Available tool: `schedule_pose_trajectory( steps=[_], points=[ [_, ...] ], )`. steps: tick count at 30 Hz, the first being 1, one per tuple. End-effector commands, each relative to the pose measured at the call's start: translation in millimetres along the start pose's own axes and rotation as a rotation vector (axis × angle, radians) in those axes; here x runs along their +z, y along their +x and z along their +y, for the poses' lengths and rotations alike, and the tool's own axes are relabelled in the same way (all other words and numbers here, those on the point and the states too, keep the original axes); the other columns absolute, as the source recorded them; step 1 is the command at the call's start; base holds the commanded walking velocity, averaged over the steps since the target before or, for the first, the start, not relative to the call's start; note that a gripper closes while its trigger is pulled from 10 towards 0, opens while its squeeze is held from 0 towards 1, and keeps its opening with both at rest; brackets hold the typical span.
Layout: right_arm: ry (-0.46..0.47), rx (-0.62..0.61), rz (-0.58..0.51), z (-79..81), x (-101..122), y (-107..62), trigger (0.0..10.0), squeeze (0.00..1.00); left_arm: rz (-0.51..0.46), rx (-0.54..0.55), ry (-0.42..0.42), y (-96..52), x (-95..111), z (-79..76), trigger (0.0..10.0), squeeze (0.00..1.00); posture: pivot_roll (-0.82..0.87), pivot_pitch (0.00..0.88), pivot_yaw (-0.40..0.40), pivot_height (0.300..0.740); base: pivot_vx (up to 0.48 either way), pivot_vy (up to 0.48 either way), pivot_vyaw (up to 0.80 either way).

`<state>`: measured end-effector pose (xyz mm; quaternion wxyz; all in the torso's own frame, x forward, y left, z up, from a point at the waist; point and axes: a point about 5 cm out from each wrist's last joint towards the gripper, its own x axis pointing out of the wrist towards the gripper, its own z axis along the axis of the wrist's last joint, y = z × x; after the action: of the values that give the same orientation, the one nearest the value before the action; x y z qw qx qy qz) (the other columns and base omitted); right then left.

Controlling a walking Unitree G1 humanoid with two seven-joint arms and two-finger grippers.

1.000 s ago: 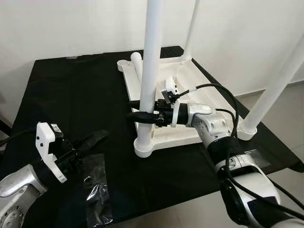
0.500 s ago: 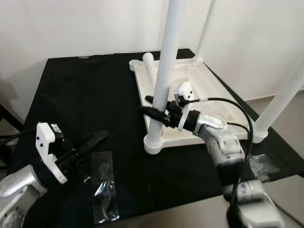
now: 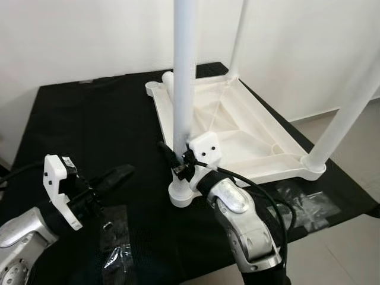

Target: Building children table

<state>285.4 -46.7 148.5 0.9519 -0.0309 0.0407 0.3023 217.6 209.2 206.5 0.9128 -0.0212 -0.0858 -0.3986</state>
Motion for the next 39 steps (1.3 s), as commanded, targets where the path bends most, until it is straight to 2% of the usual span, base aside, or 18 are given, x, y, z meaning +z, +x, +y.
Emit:
schedule_pose_trajectory(
  steps=[1, 2, 4, 7, 8, 9, 10, 11, 12, 16, 19, 20, 25, 26, 27, 28, 34, 39],
  points=[
    [0.024, 0.079, 0.000, 6.4, 3, 1.9, 10.0, 1.00, 0.018, 0.004, 0.004, -1.7, -1, 1.1, 10.0, 0.00, 0.03, 0.111, -0.029, 0.740, 0.000, 0.000, 0.00],
    [0.042, 0.164, -0.036, 2.8, 12, 6.3, 10.0, 1.00, 0.017, 0.003, 0.004, -1.0, -2, 0.9, 10.0, 0.00, 0.03, 0.111, -0.032, 0.740, 0.000, 0.000, 0.00],
    [0.052, 0.216, -0.062, -0.8, 19, 9.0, 10.0, 1.00, 0.016, 0.002, 0.004, -0.6, -2, 0.8, 10.0, 0.00, 0.03, 0.111, -0.032, 0.740, 0.000, 0.000, 0.00],
    [0.003, 0.388, -0.138, -22.1, 46, 15.2, 10.0, 1.00, 0.014, 0.002, 0.004, 0.6, -2, 0.3, 10.0, 0.00, 0.03, 0.107, -0.038, 0.740, 0.000, 0.000, 0.00],
    [0.003, 0.388, -0.138, -22.1, 46, 15.2, 10.0, 1.00, 0.014, 0.002, 0.004, 0.6, -2, 0.3, 10.0, 0.00, 0.03, 0.107, -0.038, 0.740, 0.000, 0.000, 0.00],
    [-0.092, 0.452, -0.139, -28.8, 52, 16.0, 10.0, 0.25, 0.013, 0.003, 0.004, 0.7, -2, 0.2, 10.0, 0.00, 0.04, 0.108, -0.039, 0.740, 0.000, 0.000, 0.00],
    [-0.158, 0.491, -0.131, -32.7, 56, 15.9, 10.0, 0.25, 0.012, 0.003, 0.003, 0.8, -2, 0.1, 10.0, 0.00, 0.04, 0.108, -0.040, 0.740, 0.000, 0.000, 0.00],
    [-0.158, 0.491, -0.131, -32.7, 56, 15.9, 10.0, 0.25, 0.012, 0.003, 0.003, 0.8, -2, 0.1, 10.0, 0.00, 0.04, 0.108, -0.040, 0.740, 0.000, 0.000, 0.00],
    [-0.198, 0.551, -0.116, -39.0, 59, 17.0, 10.0, 0.00, 0.012, 0.003, 0.003, 0.8, -2, -0.1, 10.0, 0.00, 0.04, 0.108, -0.040, 0.740, 0.000, 0.000, 0.00],
    [-0.210, 0.683, -0.100, -55.4, 71, 20.4, 10.0, 0.00, 0.012, 0.003, 0.002, 1.3, -3, -1.2, 10.0, 0.00, 0.05, 0.110, -0.043, 0.740, 0.000, 0.000, 0.00],
    [-0.199, 0.710, -0.101, -59.6, 75, 22.5, 10.0, 0.00, 0.013, 0.003, 0.002, 1.3, -3, -1.5, 10.0, 0.00, 0.05, 0.110, -0.043, 0.740, 0.000, 0.000, 0.00],
    [-0.206, 0.763, -0.084, -65.3, 78, 26.4, 10.0, 0.00, 0.013, 0.003, 0.000, 1.3, -3, -1.7, 10.0, 0.00, 0.05, 0.111, -0.044, 0.740, 0.000, 0.000, 0.00],
    [-0.202, 0.845, -0.063, -69.3, 79, 29.7, 10.0, 0.00, 0.015, 0.003, 0.000, 0.9, -3, -2.0, 10.0, 0.00, 0.06, 0.114, -0.044, 0.740, 0.000, 0.000, 0.00],
    [-0.199, 0.854, -0.057, -71.1, 80, 31.6, 4.1, 0.00, 0.015, 0.003, -0.001, 0.6, -3, -2.1, 10.0, 0.00, 0.06, 0.114, -0.047, 0.740, 0.000, 0.000, 0.00],
    [-0.199, 0.854, -0.057, -71.1, 80, 31.6, 4.1, 0.00, 0.015, 0.003, -0.001, 0.6, -3, -2.1, 10.0, 0.00, 0.06, 0.114, -0.047, 0.740, 0.000, 0.000, 0.00],
    [-0.198, 0.860, -0.054, -72.6, 81, 33.2, 0.0, 0.00, 0.016, 0.004, -0.001, 0.5, -3, -2.1, 10.0, 0.00, 0.06, 0.114, -0.048, 0.740, 0.000, 0.000, 0.00],
    [-0.156, 0.891, -0.090, -76.7, 84, 30.9, 0.0, 0.00, 0.018, 0.004, -0.002, 0.8, -3, -2.4, 10.0, 0.00, 0.06, 0.115, -0.045, 0.740, 0.000, 0.000, 0.00],
    [-0.150, 0.875, -0.110, -85.8, 78, 22.2, 0.0, 0.00, 0.017, 0.002, -0.003, 1.7, -4, -2.8, 10.0, 0.00, 0.05, 0.113, -0.044, 0.740, 0.000, 0.000, 0.00]
  ],
)
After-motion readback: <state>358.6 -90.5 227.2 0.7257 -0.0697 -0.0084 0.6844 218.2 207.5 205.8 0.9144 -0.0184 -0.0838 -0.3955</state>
